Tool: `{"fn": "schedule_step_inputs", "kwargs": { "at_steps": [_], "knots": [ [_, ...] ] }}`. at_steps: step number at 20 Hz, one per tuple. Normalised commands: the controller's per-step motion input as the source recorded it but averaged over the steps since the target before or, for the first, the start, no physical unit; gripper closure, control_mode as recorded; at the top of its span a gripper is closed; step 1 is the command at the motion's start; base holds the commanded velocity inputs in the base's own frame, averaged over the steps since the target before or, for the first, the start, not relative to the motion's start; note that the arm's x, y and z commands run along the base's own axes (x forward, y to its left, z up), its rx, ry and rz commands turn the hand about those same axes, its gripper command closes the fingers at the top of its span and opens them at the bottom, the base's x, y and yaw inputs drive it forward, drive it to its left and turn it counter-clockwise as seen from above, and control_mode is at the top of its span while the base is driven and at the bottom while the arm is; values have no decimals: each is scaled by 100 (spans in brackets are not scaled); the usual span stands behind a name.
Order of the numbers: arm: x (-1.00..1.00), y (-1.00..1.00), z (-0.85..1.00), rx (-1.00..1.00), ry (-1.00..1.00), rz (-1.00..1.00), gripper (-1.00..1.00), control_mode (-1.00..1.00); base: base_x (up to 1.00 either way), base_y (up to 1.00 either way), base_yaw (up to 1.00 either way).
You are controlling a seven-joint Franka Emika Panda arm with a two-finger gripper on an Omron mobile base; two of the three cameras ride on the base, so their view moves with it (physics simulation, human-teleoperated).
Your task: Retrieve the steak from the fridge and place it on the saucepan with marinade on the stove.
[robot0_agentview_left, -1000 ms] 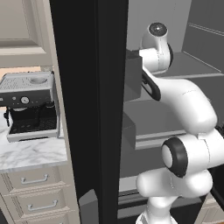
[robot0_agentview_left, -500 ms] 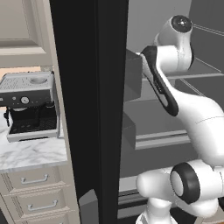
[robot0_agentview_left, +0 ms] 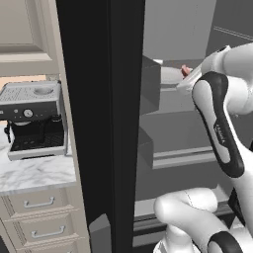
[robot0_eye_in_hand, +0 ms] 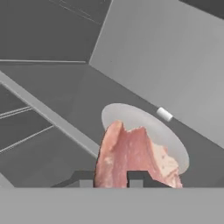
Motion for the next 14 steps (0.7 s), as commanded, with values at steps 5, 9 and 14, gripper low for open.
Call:
{"fn": "schedule_step_inputs", "kwargs": {
  "at_steps": [5,9,14],
  "knots": [
    [-100,0,0,8,-9,1,100,-100,0,0,0],
    [-79,0,-12,0,-4,2,100,-100,0,0,0],
    [-12,0,-1,0,-1,0,100,-100,0,0,0]
  ]
}}
